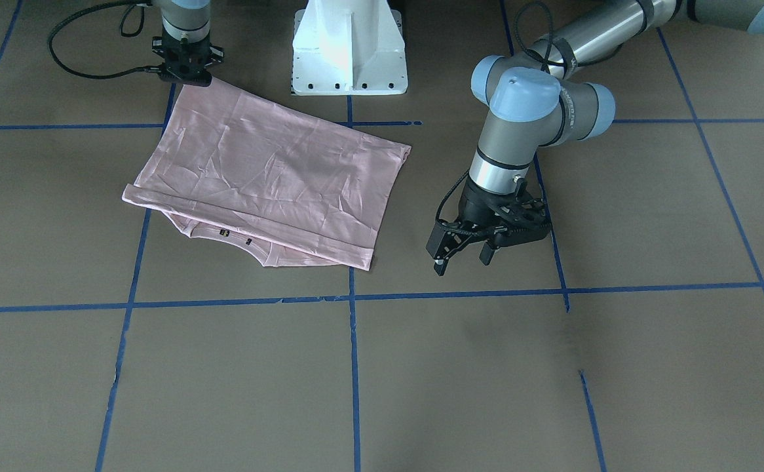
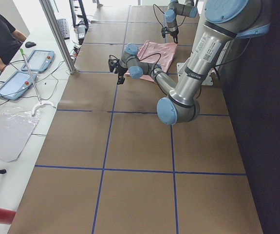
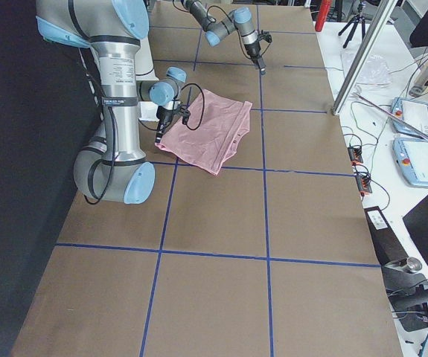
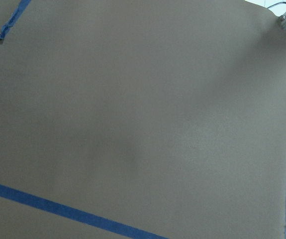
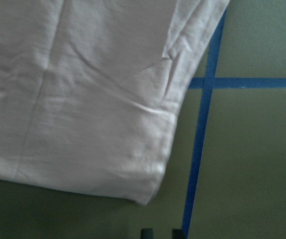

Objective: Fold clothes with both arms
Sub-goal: 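Drag the shirt toward the robot with the right gripper while the left arm lowers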

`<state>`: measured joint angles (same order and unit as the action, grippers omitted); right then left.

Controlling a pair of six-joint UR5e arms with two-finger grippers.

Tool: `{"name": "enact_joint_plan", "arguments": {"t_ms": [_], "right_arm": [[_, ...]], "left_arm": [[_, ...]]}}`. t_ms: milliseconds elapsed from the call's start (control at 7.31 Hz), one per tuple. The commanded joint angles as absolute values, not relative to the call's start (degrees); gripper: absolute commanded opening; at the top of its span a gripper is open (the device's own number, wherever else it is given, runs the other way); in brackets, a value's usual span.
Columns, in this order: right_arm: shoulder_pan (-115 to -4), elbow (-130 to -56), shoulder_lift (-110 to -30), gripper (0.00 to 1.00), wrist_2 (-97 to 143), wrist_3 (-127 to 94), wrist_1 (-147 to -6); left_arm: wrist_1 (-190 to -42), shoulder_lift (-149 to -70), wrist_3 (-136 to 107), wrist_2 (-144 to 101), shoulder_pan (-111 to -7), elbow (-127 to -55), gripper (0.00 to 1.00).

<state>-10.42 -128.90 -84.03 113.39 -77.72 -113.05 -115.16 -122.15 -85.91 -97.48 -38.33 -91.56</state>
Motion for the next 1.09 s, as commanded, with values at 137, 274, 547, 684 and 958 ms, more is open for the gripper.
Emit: {"name": "enact_joint_plan", "arguments": {"t_ms": [137,274,547,684,958], "right_arm": [[-15.0,-130.2,-78.3,1.0,113.3,-84.6,-113.2],[-19.0,-129.9,-75.3,1.0,113.4,-84.4,-113.1],[-24.0,-129.6,-72.1,1.0,112.9,-84.6,-110.3],[-24.2,-128.4,-72.5,1.0,111.0,-85.2,-104.4],[-24.2,-128.1,-72.0,1.0,109.4,-85.4,-101.7]], "left_arm": [[-103.4,-120.2,-95.4,-99.6,-30.0,-103.5,1.0],[-98.0,-119.9,-101.4,-99.4,-24.8,-107.0,1.0],[-96.5,-119.8,-109.7,-99.0,-16.3,-106.0,1.0],[-96.6,-120.1,-110.6,-98.9,-15.6,-104.1,1.0],[-96.5,-120.0,-110.9,-98.9,-15.6,-103.2,1.0]]}}
